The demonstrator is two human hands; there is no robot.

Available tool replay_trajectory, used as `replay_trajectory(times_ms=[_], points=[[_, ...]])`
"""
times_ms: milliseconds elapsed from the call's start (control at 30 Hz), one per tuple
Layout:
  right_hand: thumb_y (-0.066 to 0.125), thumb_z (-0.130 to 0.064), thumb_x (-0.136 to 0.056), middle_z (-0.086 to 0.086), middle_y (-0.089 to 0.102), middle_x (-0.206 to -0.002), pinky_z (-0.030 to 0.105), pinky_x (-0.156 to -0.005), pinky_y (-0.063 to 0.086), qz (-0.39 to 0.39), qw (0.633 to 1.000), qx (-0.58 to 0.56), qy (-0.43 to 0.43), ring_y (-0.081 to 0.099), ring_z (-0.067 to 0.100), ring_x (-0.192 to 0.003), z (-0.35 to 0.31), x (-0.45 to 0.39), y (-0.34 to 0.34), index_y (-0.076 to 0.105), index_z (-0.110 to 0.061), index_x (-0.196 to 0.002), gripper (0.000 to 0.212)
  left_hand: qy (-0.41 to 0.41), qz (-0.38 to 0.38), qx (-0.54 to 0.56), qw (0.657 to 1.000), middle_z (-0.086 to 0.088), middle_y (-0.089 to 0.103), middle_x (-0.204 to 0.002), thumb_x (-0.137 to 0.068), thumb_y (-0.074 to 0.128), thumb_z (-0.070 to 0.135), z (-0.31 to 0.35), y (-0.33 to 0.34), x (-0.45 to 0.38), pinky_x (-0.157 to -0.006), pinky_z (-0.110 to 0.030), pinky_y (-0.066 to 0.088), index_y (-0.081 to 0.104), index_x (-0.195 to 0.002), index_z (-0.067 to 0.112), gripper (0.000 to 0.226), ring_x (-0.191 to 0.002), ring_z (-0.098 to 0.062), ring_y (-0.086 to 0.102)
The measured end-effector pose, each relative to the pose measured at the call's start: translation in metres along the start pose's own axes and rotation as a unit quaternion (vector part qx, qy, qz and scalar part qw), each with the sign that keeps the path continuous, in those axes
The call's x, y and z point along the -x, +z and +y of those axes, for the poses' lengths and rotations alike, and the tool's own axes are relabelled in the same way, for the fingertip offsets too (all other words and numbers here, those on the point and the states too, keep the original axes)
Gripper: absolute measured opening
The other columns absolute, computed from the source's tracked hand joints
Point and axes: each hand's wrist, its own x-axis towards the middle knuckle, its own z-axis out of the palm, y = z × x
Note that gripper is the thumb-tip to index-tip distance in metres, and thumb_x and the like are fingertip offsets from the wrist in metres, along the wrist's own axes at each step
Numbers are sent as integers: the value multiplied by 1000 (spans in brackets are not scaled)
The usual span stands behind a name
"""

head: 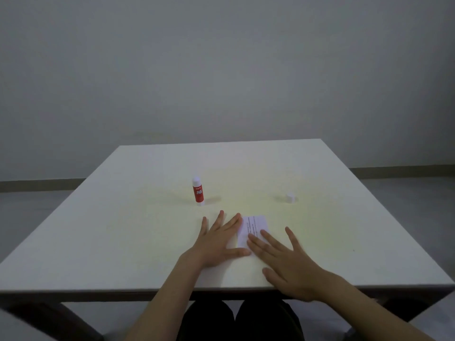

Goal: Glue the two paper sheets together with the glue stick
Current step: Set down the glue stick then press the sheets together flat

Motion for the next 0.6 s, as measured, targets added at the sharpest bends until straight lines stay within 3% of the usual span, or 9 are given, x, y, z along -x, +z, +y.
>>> replay_trajectory(times_ms=[133, 200, 233, 267, 300, 367, 400, 500, 600], points=[[19, -40, -96, -14, -15, -157, 43, -104, -32, -3, 1000, -5, 6, -21, 10, -143, -7, 1, -5, -10, -31, -147, 59, 2, 6, 45, 999, 14, -5, -160, -85, 37, 66, 3, -4, 4, -115, -52, -16, -4, -150, 27, 86, -146, -15, -17], [19, -39, -96, -14, -13, -157, 39, -102, -34, -2, 1000, -18, 5, -19, 9, -144, -6, 1, -7, -8, -32, -147, 58, 11, 101, 182, 978, 17, 17, -156, -92, 43, 49, 2, -7, 9, -120, -42, -2, 19, -149, 26, 66, -146, -8, 5], [19, -38, -96, -14, -10, -158, 36, -101, -35, 0, 1000, -29, 6, -17, 8, -144, -6, 0, -7, -5, -32, -147, 57, 1, 202, 258, 945, 16, 36, -147, -94, 48, 37, 1, -9, 12, -118, -34, 17, 40, -141, 25, 49, -142, -7, 25], [20, -38, -96, -15, -6, -158, 34, -100, -35, 5, 999, -41, 7, -14, 7, -144, -5, -1, -8, 0, -33, -148, 55, -27, 328, 315, 890, 12, 55, -133, -93, 52, 26, 0, -11, 15, -105, -25, 38, 59, -125, 23, 32, -130, -10, 46], [20, -39, -96, -15, -1, -159, 32, -100, -35, 13, 999, -48, 9, -10, 7, -145, -5, -3, -9, 6, -33, -147, 54, -75, 441, 351, 823, 7, 66, -118, -92, 55, 18, -2, -15, 16, -88, -20, 47, 67, -111, 20, 23, -117, -15, 58], [22, -39, -94, -15, 14, -157, 32, -104, -30, 33, 998, -52, 12, 4, 5, -144, -7, -9, -13, 17, -33, -145, 52, -160, 543, 394, 724, -3, 66, -116, -88, 60, 11, -9, -28, 11, -87, -26, 48, 63, -115, 14, 27, -112, -22, 60], [22, -38, -93, -15, 23, -154, 35, -109, -25, 41, 998, -55, 11, 12, 4, -142, -7, -12, -15, 22, -33, -144, 51, -195, 539, 401, 715, -7, 60, -126, -86, 63, 11, -13, -36, 5, -96, -32, 45, 55, -126, 11, 41, -118, -24, 56], [19, -36, -89, -16, 39, -142, 38, -116, -9, 90, 992, -88, 10, 27, 2, -133, -8, -18, -23, 33, -34, -137, 50, -241, 453, 391, 764, -10, 37, -151, -80, 71, 23, -24, -51, -16, -114, -38, 29, 27, -146, 7, 81, -139, -25, 36], [26, -32, -91, -15, 41, -138, 33, -113, -6, 131, 982, -132, 14, 28, 0, -132, -11, -25, -28, 34, -34, -137, 46, -233, 422, 370, 794, -9, 44, -147, -82, 69, 26, -27, -47, -31, -110, -36, 34, 36, -143, 7, 72, -136, -27, 41]])
